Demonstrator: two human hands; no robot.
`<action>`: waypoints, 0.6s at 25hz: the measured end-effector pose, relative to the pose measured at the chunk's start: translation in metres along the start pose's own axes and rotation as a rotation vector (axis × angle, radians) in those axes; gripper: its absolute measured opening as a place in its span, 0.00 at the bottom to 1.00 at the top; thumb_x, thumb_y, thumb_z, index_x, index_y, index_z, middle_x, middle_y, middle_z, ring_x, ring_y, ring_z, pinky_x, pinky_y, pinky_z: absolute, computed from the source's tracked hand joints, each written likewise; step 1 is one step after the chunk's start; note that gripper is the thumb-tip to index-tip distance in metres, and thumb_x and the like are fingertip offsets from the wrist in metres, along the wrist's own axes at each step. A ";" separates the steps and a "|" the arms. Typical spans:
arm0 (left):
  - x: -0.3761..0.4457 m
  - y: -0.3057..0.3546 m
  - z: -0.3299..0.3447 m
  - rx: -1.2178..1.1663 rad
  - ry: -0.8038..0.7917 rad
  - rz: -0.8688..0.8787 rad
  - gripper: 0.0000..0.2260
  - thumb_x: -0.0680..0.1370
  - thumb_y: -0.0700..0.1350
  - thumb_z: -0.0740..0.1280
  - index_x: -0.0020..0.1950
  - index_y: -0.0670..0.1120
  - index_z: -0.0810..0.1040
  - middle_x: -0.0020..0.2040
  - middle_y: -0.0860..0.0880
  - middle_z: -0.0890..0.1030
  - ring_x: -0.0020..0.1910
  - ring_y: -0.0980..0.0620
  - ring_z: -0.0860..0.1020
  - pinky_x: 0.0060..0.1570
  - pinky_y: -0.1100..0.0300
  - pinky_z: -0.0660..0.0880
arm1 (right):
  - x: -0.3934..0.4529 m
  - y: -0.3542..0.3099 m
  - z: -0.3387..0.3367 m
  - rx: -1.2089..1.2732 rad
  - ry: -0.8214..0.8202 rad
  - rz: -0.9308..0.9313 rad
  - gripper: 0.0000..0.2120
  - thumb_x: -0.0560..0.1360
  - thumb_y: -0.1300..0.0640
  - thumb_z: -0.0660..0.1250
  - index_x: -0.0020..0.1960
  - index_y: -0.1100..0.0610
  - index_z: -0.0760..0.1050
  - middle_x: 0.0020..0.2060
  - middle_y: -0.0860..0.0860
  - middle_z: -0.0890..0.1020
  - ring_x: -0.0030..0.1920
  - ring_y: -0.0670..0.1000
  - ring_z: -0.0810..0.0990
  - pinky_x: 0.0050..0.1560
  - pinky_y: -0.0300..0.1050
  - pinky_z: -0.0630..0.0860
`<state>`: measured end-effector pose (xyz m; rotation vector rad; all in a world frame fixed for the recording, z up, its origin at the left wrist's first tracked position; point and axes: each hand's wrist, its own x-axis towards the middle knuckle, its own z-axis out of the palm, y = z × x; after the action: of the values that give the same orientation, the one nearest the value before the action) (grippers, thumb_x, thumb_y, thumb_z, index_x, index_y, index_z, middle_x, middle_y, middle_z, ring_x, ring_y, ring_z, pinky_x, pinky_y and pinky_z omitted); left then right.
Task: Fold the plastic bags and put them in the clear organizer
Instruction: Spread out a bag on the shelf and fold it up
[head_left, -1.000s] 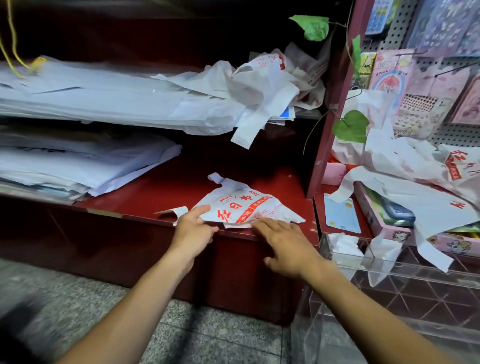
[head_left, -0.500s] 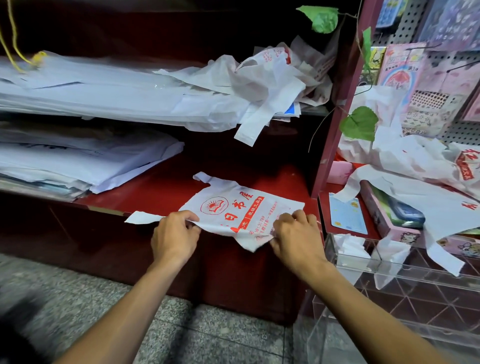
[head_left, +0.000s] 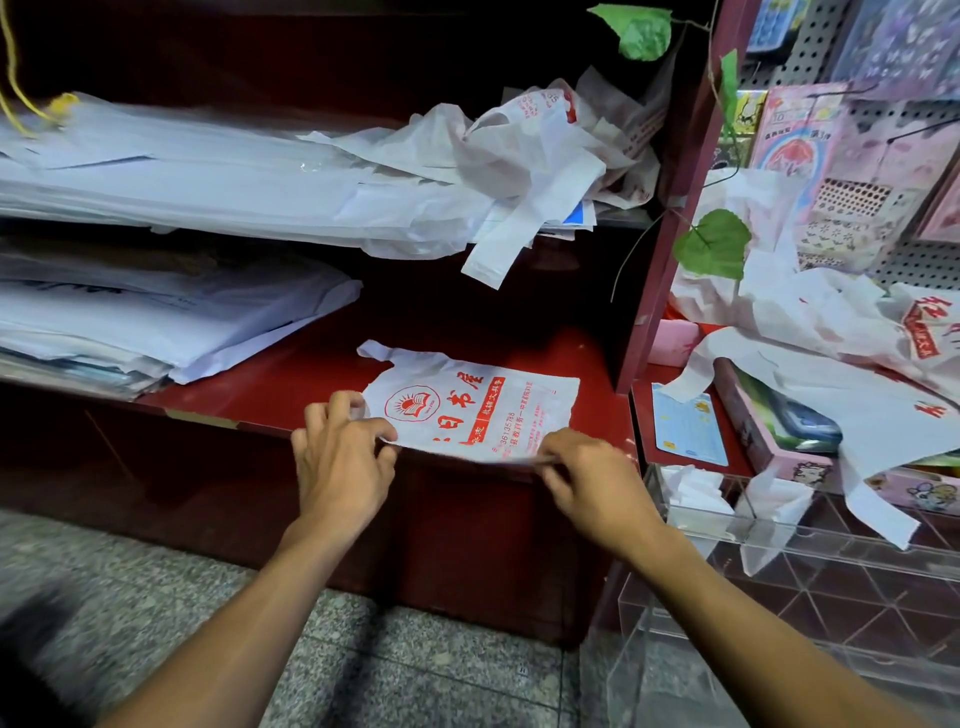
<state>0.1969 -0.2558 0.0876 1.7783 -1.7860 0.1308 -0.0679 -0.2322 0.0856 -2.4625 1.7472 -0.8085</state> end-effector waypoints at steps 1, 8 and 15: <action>0.000 -0.001 0.001 0.008 -0.005 -0.011 0.06 0.71 0.44 0.76 0.47 0.52 0.85 0.63 0.49 0.73 0.62 0.44 0.66 0.57 0.48 0.63 | 0.002 0.002 -0.001 0.100 0.054 0.113 0.04 0.77 0.55 0.68 0.46 0.55 0.77 0.44 0.51 0.83 0.43 0.55 0.79 0.41 0.48 0.73; 0.010 -0.006 -0.005 -0.159 0.031 -0.249 0.27 0.70 0.49 0.77 0.68 0.53 0.74 0.75 0.47 0.64 0.73 0.42 0.60 0.67 0.40 0.60 | 0.012 0.011 -0.021 0.671 0.225 0.459 0.21 0.75 0.45 0.66 0.48 0.65 0.75 0.34 0.53 0.79 0.34 0.52 0.75 0.39 0.49 0.72; 0.017 0.004 -0.012 -0.805 0.080 -0.637 0.41 0.70 0.54 0.77 0.77 0.54 0.60 0.75 0.49 0.65 0.72 0.47 0.66 0.70 0.49 0.64 | 0.024 0.001 -0.049 1.469 0.316 0.742 0.09 0.82 0.56 0.61 0.58 0.59 0.76 0.46 0.53 0.87 0.47 0.51 0.86 0.49 0.48 0.82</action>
<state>0.1991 -0.2641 0.1068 1.5788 -0.9171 -0.6670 -0.0836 -0.2404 0.1370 -0.7211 1.1142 -1.5425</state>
